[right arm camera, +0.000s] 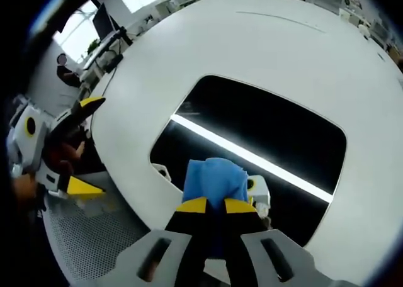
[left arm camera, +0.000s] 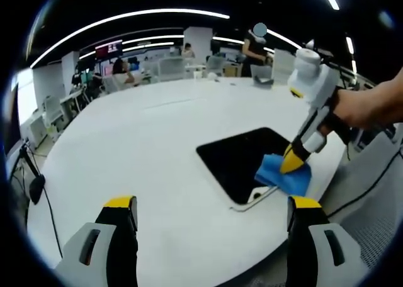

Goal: Wipe the mirror surface with the cleaning cloth until all visible marks leave the cleaned area.

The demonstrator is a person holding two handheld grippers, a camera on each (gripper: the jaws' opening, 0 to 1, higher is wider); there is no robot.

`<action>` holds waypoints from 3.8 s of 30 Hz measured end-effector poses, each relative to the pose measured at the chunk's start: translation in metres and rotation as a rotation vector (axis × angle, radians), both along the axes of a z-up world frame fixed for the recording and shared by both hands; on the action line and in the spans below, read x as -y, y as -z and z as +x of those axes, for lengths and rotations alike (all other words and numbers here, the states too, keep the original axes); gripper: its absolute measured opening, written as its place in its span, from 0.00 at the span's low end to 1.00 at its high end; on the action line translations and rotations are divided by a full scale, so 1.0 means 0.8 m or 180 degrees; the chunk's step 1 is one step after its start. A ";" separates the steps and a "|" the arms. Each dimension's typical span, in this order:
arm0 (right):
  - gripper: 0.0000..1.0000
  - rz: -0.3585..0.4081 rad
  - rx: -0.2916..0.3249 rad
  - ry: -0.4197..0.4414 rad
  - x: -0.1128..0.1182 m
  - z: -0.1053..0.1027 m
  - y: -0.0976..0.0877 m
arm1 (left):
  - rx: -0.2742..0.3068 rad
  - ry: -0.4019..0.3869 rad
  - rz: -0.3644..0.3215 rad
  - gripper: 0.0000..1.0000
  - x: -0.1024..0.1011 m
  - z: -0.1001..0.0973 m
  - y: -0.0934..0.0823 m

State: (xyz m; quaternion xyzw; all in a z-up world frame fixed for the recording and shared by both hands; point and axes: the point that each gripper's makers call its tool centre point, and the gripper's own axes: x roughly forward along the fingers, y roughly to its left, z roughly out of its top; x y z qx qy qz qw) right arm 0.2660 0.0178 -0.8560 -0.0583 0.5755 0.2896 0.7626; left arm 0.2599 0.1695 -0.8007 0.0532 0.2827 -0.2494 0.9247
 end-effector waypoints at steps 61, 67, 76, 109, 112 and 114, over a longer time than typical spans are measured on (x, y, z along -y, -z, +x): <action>0.02 -0.0082 0.0086 0.0151 0.005 0.064 0.000 | 0.0020 -0.0013 -0.0077 0.99 0.000 0.002 -0.003; 0.02 -0.0108 0.0094 0.0116 0.003 0.078 0.000 | 0.0004 -0.0027 -0.0080 0.99 -0.001 0.001 -0.002; 0.02 -0.0117 0.0093 0.0095 0.002 0.107 0.003 | 0.0007 -0.0034 -0.0062 0.99 -0.001 0.002 -0.001; 0.02 -0.0046 0.0119 0.0055 -0.001 0.151 -0.006 | -0.0055 -0.0034 -0.0039 0.99 -0.003 0.001 0.005; 0.02 -0.0064 0.0116 0.0047 0.005 0.154 -0.003 | -0.0057 -0.0044 -0.0023 0.99 -0.004 0.001 0.006; 0.02 -0.0056 0.0115 0.0055 0.010 0.158 0.000 | -0.0057 -0.0059 -0.0020 0.99 -0.005 0.001 0.005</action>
